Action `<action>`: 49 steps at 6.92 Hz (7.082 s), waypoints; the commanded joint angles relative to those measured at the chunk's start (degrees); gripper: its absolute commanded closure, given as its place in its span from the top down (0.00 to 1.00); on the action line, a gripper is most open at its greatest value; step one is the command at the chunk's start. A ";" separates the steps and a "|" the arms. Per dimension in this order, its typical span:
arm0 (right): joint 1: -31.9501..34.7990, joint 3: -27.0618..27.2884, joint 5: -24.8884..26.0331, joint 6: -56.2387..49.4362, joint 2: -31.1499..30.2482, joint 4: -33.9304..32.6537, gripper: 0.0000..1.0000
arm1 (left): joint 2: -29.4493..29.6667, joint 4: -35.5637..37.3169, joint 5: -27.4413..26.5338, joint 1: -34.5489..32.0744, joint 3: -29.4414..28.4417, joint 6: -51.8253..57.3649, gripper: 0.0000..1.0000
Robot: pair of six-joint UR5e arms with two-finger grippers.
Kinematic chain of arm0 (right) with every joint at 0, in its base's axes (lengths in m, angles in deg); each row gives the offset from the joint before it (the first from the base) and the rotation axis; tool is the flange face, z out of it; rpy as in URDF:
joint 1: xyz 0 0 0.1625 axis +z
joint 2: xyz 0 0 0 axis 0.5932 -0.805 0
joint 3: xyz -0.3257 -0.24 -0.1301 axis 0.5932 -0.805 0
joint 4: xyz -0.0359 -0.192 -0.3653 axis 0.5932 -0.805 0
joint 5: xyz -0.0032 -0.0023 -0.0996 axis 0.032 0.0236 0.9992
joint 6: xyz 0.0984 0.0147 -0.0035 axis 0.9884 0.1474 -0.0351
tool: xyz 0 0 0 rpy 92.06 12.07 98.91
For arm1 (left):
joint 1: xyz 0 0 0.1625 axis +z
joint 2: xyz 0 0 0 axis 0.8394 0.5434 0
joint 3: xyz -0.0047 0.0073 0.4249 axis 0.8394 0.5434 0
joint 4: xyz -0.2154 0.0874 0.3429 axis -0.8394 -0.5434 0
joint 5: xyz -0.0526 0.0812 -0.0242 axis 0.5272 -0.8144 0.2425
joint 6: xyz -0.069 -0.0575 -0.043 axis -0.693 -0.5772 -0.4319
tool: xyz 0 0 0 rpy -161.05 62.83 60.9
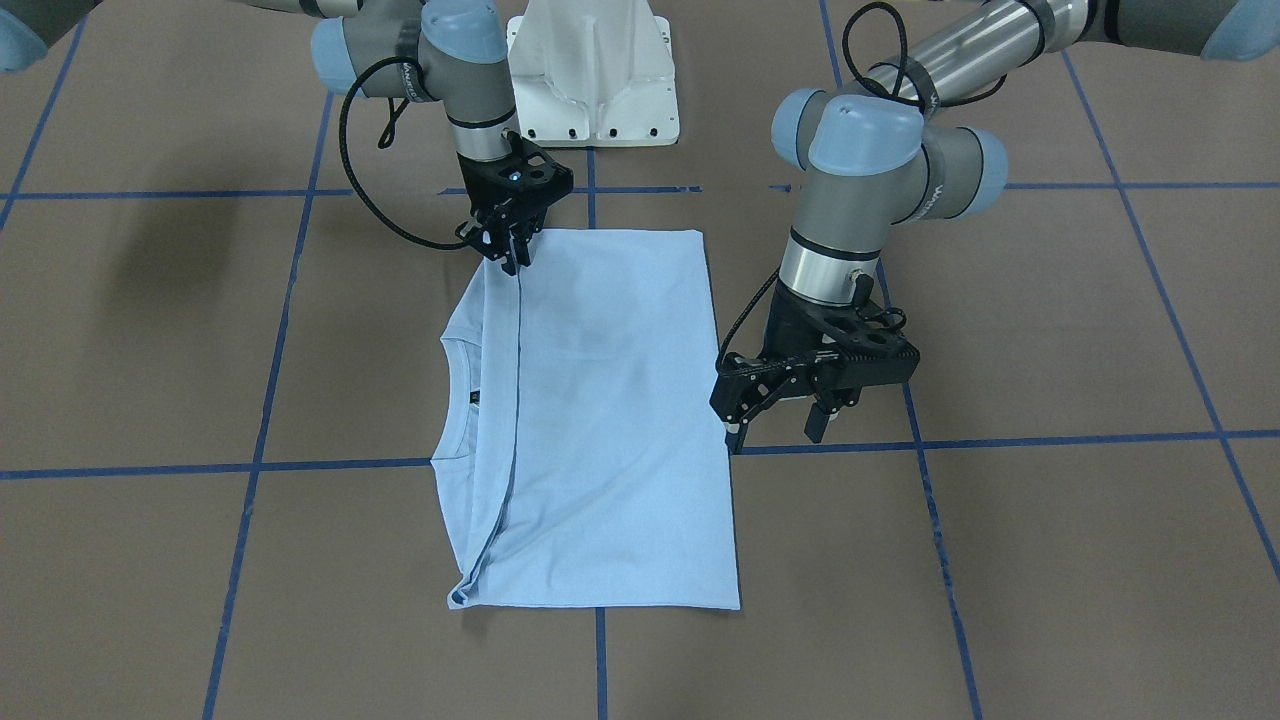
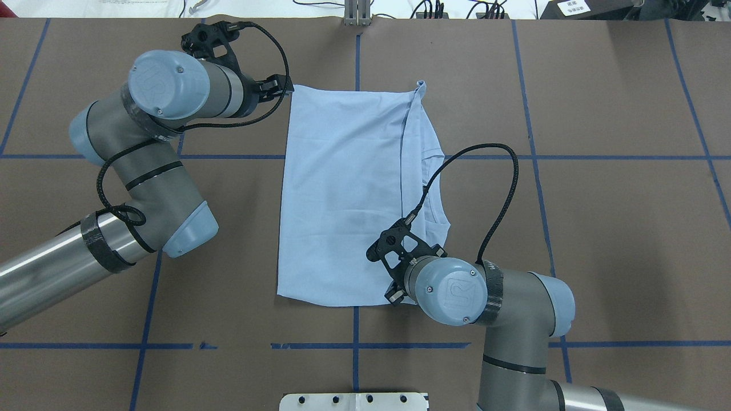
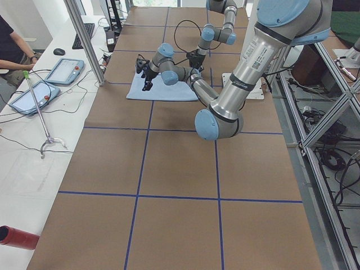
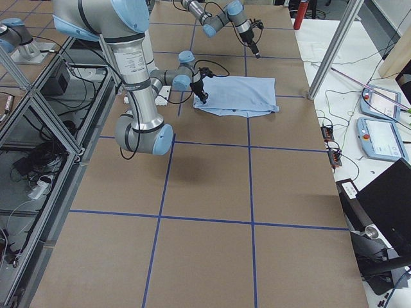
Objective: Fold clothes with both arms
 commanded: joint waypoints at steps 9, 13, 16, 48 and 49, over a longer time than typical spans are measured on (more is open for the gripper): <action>4.30 5.34 -7.02 10.46 -8.43 0.18 0.00 | 0.53 0.00 -0.09 0.67 -0.26 -1.14 0.99; 6.05 11.77 -12.30 26.88 -15.33 0.18 0.79 | 0.26 -0.09 -0.26 1.38 -0.53 -1.05 0.99; 10.97 11.60 -15.91 26.36 -11.99 0.70 1.00 | 0.00 -0.09 1.83 1.55 -0.09 -0.97 0.99; -1.06 7.56 -8.26 71.80 -10.22 0.09 1.00 | -6.59 16.96 2.37 27.57 15.99 -39.20 0.00; -1.14 7.64 -8.26 71.80 -11.53 0.09 1.00 | -6.51 16.96 2.37 27.57 15.99 -39.20 0.00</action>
